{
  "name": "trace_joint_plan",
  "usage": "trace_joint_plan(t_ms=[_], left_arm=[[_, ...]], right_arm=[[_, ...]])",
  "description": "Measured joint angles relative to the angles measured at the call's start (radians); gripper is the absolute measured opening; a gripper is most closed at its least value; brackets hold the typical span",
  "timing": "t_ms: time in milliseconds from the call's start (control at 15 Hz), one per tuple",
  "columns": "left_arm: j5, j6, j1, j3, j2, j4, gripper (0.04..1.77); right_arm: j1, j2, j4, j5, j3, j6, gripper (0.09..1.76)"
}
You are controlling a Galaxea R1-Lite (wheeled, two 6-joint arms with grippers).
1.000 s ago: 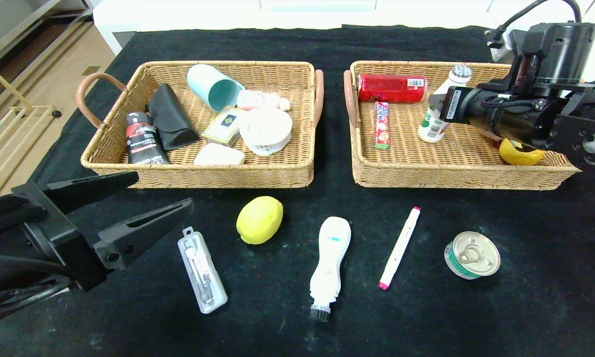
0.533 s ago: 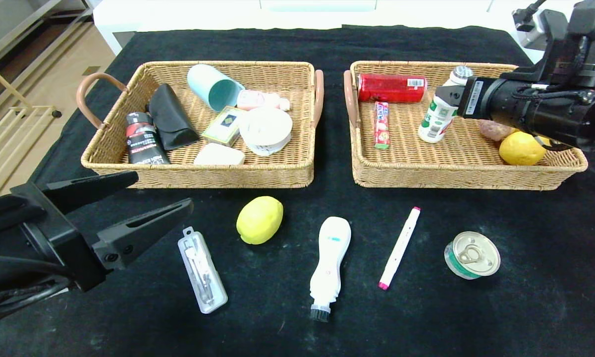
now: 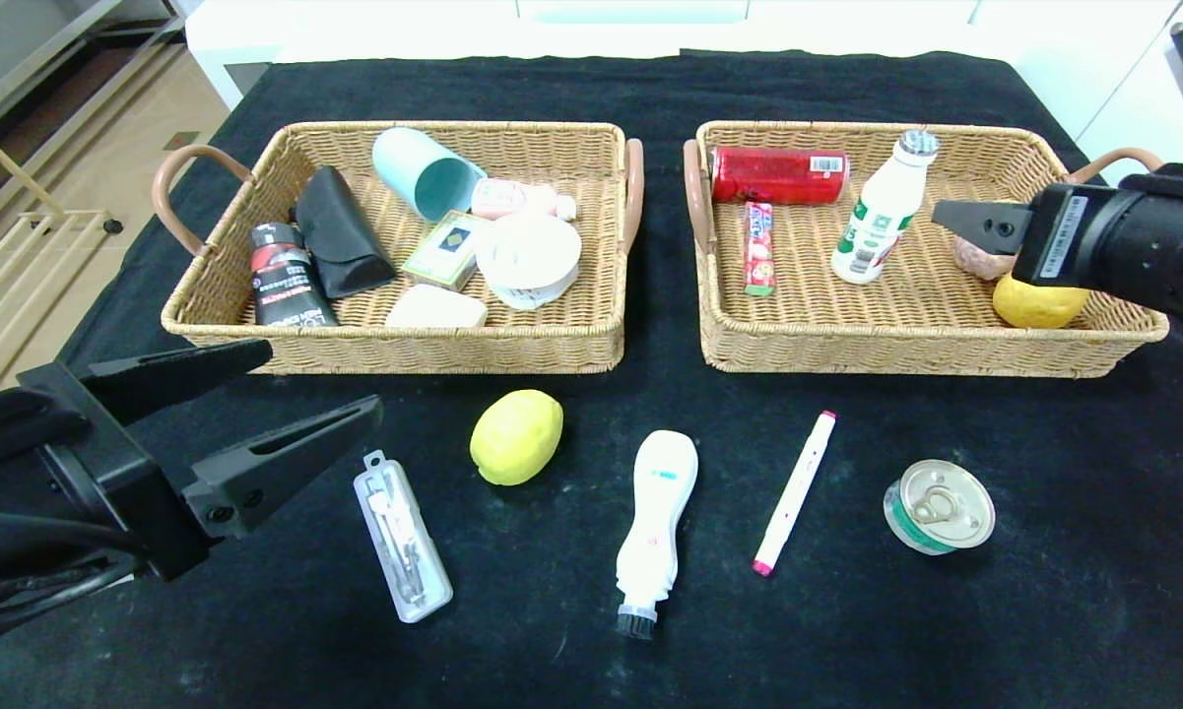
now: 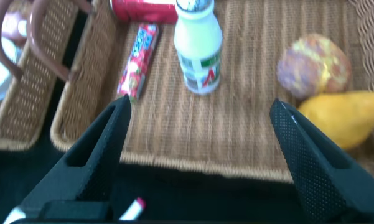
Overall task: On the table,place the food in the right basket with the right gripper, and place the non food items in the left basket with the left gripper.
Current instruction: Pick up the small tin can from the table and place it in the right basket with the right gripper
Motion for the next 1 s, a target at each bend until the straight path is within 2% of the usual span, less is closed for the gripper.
trace_joint_plan(t_ms=[200, 333, 467, 600, 800, 1000], left_arm=[[0.000, 0.000, -0.001, 0.000, 0.000, 0.002, 1.72], [0.000, 0.000, -0.001, 0.001, 0.001, 0.003, 1.72], [-0.001, 0.000, -0.001, 0.001, 0.001, 0.003, 1.72], [-0.001, 0.000, 0.000, 0.001, 0.001, 0.003, 1.72], [-0.001, 0.000, -0.001, 0.001, 0.001, 0.002, 1.72], [-0.001, 0.000, -0.001, 0.001, 0.001, 0.003, 1.72]], right_arm=[[0.032, -0.101, 0.111, -0.012, 0.082, 0.000, 1.66], [0.046, -0.143, 0.136, -0.029, 0.108, 0.000, 1.67], [0.050, -0.173, 0.215, -0.027, 0.127, 0.000, 1.68], [0.051, -0.193, 0.316, -0.029, 0.130, 0.004, 1.68], [0.051, -0.215, 0.545, -0.028, 0.093, 0.046, 1.69], [0.062, -0.212, 0.578, -0.029, 0.062, 0.151, 1.70]])
